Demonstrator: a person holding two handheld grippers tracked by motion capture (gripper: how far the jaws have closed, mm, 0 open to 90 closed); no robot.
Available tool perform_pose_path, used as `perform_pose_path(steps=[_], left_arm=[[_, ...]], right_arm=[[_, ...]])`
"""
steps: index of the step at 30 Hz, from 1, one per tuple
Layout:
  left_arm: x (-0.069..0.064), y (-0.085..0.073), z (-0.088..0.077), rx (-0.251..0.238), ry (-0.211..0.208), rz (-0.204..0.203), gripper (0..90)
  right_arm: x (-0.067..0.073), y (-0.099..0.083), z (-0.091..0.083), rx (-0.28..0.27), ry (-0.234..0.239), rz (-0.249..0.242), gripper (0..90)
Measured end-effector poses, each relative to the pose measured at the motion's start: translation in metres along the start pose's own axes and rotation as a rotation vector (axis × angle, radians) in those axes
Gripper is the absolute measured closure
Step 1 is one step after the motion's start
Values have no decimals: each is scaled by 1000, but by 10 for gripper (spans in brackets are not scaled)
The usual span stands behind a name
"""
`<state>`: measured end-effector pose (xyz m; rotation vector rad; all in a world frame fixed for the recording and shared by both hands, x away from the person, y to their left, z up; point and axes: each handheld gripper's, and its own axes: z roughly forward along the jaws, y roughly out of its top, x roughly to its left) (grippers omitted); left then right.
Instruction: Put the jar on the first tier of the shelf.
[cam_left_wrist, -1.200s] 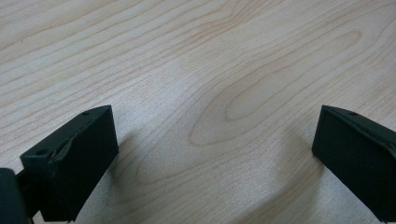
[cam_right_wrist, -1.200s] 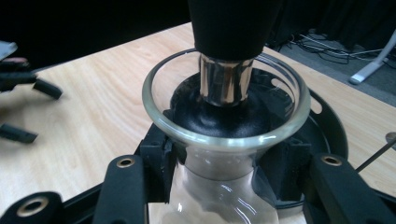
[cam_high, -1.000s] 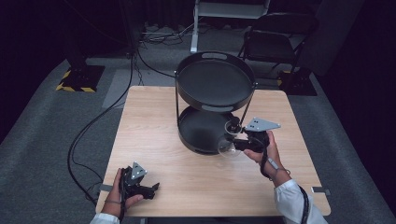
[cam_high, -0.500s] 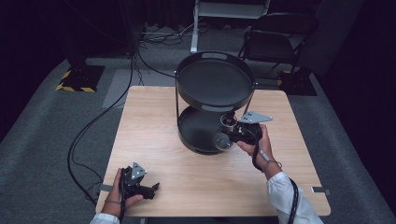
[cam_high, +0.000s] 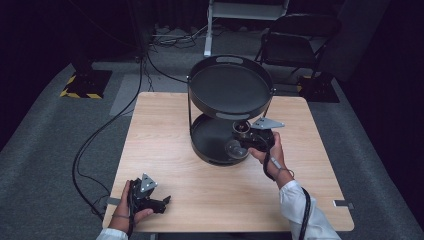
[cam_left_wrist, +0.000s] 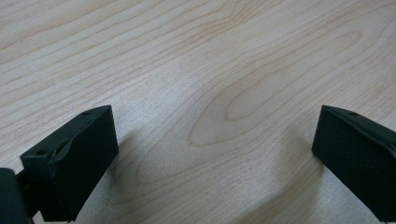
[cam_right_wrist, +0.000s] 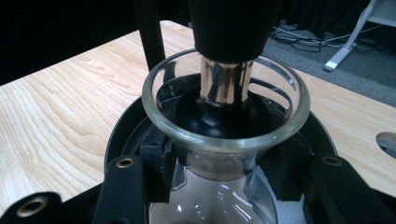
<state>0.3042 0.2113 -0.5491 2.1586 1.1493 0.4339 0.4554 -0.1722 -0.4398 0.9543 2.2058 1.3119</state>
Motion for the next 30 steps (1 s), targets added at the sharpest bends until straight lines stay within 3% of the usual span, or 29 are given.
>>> perform_pose_path(steps=[24, 30], left_arm=[[0, 0, 0, 0, -1, 0, 0], [0, 0, 0, 0, 0, 0, 0]], right_arm=[[0, -17, 32, 49, -24, 22, 503], [-1, -24, 32, 6, -15, 37, 496]])
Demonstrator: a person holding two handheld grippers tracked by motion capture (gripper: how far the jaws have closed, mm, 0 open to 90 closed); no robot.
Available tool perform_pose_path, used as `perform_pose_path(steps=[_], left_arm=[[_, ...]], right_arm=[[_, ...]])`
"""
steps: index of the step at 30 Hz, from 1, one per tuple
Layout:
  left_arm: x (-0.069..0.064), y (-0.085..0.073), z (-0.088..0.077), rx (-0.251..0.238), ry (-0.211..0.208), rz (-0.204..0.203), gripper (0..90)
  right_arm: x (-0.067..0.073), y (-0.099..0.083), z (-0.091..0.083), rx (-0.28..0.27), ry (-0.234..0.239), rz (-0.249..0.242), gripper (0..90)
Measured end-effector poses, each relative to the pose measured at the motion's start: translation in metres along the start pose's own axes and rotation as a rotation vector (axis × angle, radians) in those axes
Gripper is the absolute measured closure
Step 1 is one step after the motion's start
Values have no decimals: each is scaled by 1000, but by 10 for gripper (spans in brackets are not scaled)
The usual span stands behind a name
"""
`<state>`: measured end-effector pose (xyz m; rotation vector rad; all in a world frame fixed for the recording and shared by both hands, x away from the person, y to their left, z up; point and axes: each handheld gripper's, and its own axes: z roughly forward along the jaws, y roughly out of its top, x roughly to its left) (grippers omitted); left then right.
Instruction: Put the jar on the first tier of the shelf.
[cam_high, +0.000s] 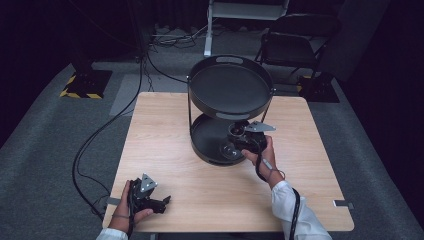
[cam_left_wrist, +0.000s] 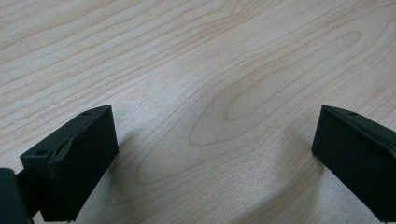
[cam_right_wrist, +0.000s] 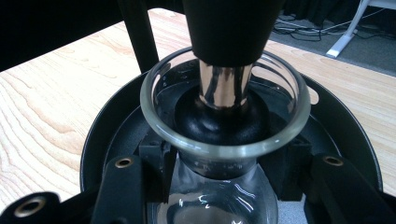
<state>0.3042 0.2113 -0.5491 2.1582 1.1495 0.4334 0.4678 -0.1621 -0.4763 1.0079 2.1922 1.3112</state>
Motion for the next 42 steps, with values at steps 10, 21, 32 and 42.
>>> perform_pose_path(steps=[10, 21, 32, 42], left_arm=[[0, 0, 0, 0, 0, 0, 0], [0, 0, 0, 0, 0, 1, 0], [0, 0, 0, 0, 0, 1, 0], [0, 0, 0, 0, 0, 0, 0]], right_arm=[[-2, -4, 2, 19, 9, 11, 341], [7, -4, 5, 63, -34, -68, 45], [9, -4, 3, 111, -39, -119, 30], [8, -2, -1, 133, -50, -161, 30]])
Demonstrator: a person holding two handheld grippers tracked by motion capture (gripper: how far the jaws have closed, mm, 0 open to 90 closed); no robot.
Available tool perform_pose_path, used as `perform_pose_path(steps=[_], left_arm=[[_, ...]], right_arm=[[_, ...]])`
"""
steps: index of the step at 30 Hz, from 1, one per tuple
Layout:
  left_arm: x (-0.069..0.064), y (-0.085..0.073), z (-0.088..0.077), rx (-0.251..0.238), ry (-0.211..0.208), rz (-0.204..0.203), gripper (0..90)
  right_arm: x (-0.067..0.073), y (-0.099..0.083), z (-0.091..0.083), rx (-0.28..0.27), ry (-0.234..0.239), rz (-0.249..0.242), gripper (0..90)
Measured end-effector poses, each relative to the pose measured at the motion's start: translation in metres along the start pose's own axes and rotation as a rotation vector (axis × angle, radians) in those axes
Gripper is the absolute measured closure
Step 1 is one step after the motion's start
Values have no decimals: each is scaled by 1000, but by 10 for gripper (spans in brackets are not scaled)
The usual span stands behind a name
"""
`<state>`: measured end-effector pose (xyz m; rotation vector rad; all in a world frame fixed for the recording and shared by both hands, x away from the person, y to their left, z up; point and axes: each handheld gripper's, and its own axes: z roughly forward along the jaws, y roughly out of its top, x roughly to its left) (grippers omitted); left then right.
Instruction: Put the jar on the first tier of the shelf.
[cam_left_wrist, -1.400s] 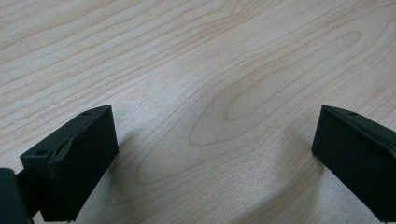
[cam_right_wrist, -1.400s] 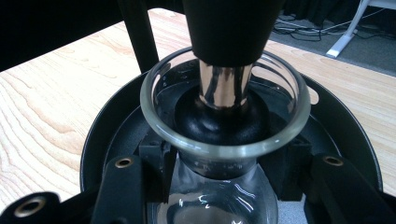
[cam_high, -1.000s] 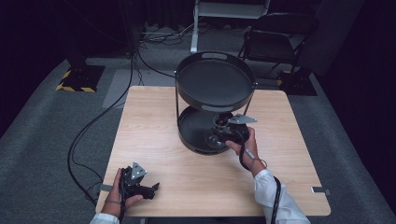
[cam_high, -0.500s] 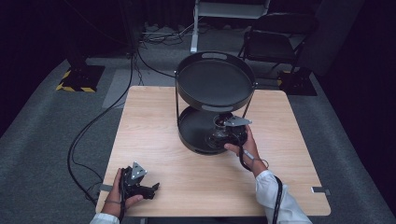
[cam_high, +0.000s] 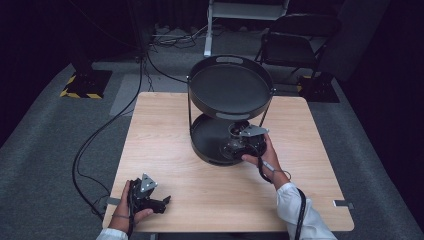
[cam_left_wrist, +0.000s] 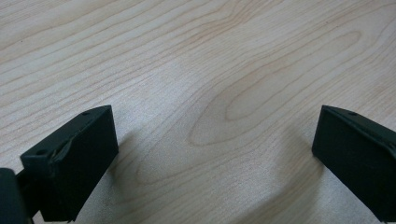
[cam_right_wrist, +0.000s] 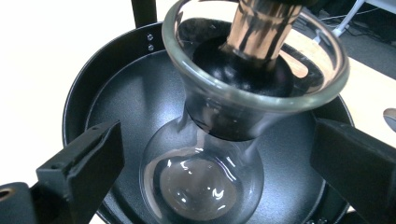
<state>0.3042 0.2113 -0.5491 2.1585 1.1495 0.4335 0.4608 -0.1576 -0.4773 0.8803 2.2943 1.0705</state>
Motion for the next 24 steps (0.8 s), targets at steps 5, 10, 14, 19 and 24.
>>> perform_pose_path(steps=[5, 10, 14, 19, 24], left_arm=[[0, 0, 0, 0, 0, 0, 0], [0, 0, 0, 0, 0, 0, 0], [0, 0, 0, 0, 0, 0, 0], [0, 0, 0, 0, 0, 0, 0], [0, 0, 0, 0, 0, 0, 0]], right_arm=[[0, 1, -5, 1, -7, -6, 30], [1, 2, -12, 18, -18, -46, 30], [1, 3, -20, 28, -35, -75, 30], [0, 4, -31, 44, -51, -106, 29], [1, 3, -40, 61, -56, -145, 30]])
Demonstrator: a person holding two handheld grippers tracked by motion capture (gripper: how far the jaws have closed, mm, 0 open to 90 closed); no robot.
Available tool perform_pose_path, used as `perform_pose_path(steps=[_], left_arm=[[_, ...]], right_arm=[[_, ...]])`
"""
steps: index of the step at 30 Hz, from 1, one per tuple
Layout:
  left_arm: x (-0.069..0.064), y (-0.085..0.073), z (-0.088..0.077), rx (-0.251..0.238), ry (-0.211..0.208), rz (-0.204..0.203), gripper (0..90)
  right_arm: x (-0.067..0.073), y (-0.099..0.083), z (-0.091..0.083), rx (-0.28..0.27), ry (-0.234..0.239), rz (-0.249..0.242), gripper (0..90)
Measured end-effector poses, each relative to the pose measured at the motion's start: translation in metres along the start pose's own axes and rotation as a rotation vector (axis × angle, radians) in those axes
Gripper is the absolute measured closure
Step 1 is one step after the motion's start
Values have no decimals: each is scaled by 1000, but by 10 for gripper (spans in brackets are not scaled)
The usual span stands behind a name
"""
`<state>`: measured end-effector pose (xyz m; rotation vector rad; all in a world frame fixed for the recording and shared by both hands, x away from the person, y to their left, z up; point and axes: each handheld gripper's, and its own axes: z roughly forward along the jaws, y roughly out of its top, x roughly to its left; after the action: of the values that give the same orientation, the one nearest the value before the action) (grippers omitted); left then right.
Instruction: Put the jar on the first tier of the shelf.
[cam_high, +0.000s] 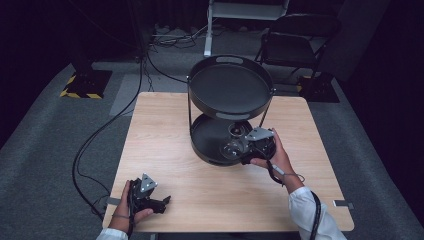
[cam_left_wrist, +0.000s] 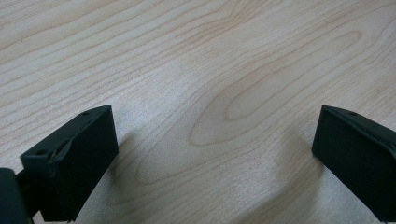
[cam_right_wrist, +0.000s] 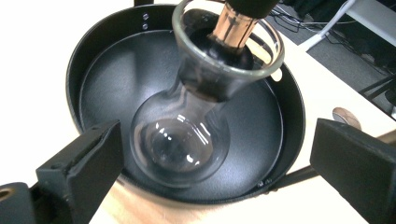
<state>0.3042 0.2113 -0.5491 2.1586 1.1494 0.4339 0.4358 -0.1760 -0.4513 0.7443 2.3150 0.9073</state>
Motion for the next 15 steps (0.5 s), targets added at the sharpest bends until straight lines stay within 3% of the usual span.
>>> perform_pose_path(steps=[15], left_arm=[[0, 0, 0, 0, 0, -1, 0]], right_arm=[[1, -15, -29, 23, -12, -73, 29]])
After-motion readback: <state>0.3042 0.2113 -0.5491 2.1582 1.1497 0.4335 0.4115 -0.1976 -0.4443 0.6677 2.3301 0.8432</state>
